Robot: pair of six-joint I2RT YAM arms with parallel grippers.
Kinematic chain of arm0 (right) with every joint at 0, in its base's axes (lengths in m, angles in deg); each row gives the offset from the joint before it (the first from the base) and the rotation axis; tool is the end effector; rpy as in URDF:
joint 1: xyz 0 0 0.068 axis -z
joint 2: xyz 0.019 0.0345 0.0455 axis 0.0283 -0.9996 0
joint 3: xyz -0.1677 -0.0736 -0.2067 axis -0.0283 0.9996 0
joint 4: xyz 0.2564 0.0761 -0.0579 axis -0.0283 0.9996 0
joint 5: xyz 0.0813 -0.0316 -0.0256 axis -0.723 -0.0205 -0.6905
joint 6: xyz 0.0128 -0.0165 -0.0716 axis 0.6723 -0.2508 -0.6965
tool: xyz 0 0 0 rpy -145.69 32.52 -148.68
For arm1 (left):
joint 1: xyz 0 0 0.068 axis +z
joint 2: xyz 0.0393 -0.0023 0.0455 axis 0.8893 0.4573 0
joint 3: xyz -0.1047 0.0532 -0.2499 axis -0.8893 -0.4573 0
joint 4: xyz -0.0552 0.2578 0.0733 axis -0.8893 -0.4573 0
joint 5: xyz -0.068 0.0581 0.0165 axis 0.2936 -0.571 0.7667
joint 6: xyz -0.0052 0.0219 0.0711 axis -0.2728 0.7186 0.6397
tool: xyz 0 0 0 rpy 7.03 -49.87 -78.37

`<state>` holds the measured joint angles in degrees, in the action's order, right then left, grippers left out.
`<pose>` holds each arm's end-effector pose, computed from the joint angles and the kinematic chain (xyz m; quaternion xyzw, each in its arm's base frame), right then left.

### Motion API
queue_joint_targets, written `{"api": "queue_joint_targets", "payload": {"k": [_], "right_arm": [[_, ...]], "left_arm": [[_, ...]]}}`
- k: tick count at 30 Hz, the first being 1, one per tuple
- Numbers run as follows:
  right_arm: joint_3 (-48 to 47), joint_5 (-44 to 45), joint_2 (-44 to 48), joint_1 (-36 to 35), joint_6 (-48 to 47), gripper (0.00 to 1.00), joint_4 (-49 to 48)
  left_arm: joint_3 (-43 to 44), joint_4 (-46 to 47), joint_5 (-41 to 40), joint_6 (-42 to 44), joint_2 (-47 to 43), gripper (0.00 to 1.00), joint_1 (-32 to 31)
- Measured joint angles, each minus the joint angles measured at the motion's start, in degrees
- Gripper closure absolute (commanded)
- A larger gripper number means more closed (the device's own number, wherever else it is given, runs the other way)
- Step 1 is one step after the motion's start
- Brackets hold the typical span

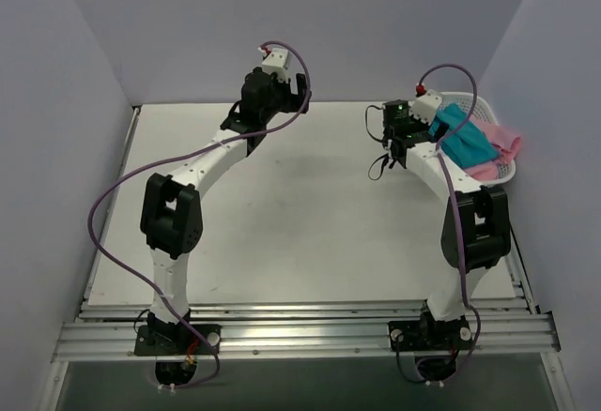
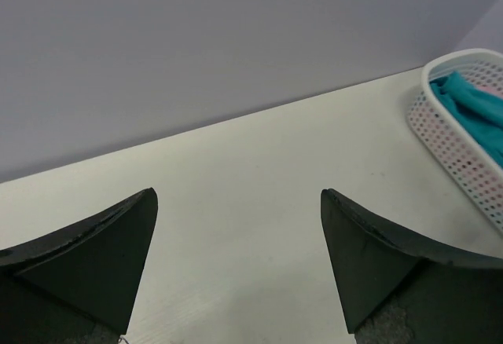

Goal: Fold and stack the t-shirts
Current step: Grab the tshirt from the pile

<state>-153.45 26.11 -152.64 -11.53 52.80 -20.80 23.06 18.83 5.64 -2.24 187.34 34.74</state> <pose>0.4424 0.0606 0.2703 0.2863 0.7576 -0.1084 0.5765 0.4827 -0.2580 0.3347 0.1058 0.7320 -0.2361 0.6303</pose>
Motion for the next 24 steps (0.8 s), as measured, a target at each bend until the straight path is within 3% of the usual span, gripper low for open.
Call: {"api": "queue_joint_targets", "payload": {"k": [7, 14, 24], "right_arm": [[-9.0, -0.9, -4.2, 7.0, -1.0, 0.00, -1.0], [-24.0, -4.1, -16.4, 15.3, -2.4, 0.00, 0.1], [-35.8, -9.2, -31.3, 16.8, -4.4, 0.00, 4.8]], "left_arm": [[-2.4, -1.1, -4.4, 3.0, 0.0, 0.06, 0.8], [-3.3, -1.1, -5.0, 3.8, 0.0, 0.06, 0.3], [-4.0, -0.9, -5.1, 4.0, 0.0, 0.06, 0.0]]}}
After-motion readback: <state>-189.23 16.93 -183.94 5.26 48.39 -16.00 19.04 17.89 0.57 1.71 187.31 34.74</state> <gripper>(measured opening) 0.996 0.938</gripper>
